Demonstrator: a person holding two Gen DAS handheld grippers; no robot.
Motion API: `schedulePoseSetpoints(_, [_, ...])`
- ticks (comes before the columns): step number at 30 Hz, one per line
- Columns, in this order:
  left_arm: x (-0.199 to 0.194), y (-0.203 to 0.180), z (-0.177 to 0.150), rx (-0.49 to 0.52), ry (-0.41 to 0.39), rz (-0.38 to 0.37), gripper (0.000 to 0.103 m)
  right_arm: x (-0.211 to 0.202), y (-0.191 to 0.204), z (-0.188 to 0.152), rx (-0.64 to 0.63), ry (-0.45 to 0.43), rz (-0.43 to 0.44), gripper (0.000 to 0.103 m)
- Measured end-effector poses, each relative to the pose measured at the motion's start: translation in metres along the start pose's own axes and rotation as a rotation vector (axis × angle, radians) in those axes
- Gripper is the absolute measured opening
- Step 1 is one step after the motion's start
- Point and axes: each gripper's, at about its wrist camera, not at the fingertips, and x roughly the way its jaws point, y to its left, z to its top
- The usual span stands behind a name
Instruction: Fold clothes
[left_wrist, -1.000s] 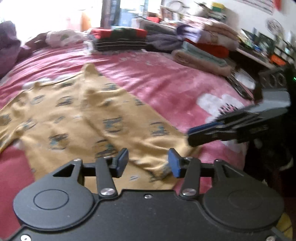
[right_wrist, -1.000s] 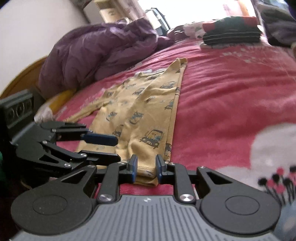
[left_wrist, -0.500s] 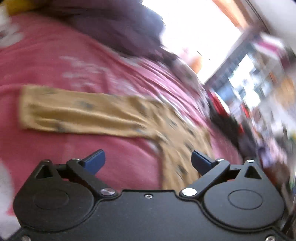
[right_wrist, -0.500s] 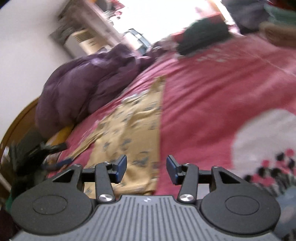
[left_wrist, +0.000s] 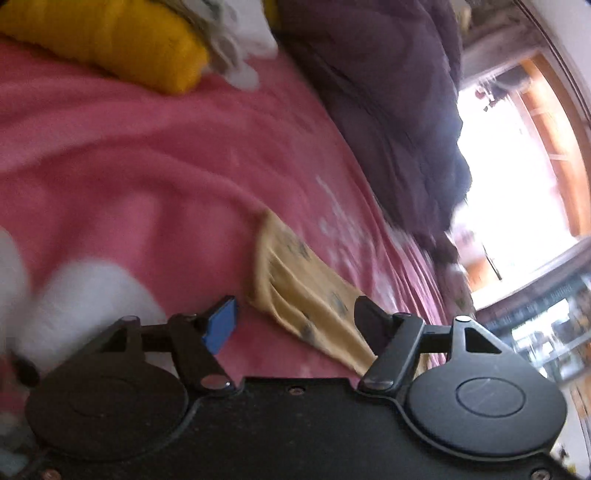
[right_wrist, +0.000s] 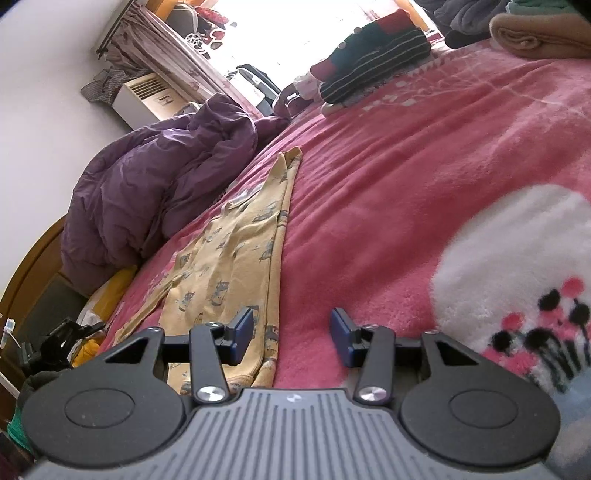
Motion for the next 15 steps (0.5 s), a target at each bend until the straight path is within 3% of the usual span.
schedulePoseSetpoints(4, [0.007, 0.001, 0.004, 0.037, -0.015, 0.016, 0.068, 0.003, -0.001, 0.001, -0.007, -0.002, 0.006, 0.047])
schedulePoseSetpoints(7, [0.016, -0.008, -0.001, 0.135, -0.045, 0.057, 0.057, 0.005, -0.002, 0.002, -0.007, -0.004, 0.011, 0.047])
schedulePoseSetpoints(10, [0.024, -0.011, -0.006, 0.171, -0.067, 0.081, 0.056, 0.006, -0.002, 0.002, -0.011, -0.004, 0.015, 0.047])
schedulePoseSetpoints(12, [0.027, -0.013, -0.009, 0.196, -0.077, 0.105, 0.048, 0.006, -0.002, 0.003, -0.015, -0.002, 0.016, 0.047])
schedulePoseSetpoints(14, [0.027, -0.011, -0.009, 0.189, -0.086, 0.134, 0.027, 0.007, -0.002, 0.003, -0.018, -0.002, 0.016, 0.047])
schedulePoseSetpoints(15, [0.028, -0.01, -0.009, 0.184, -0.09, 0.145, 0.024, 0.007, -0.002, 0.003, -0.02, -0.002, 0.016, 0.047])
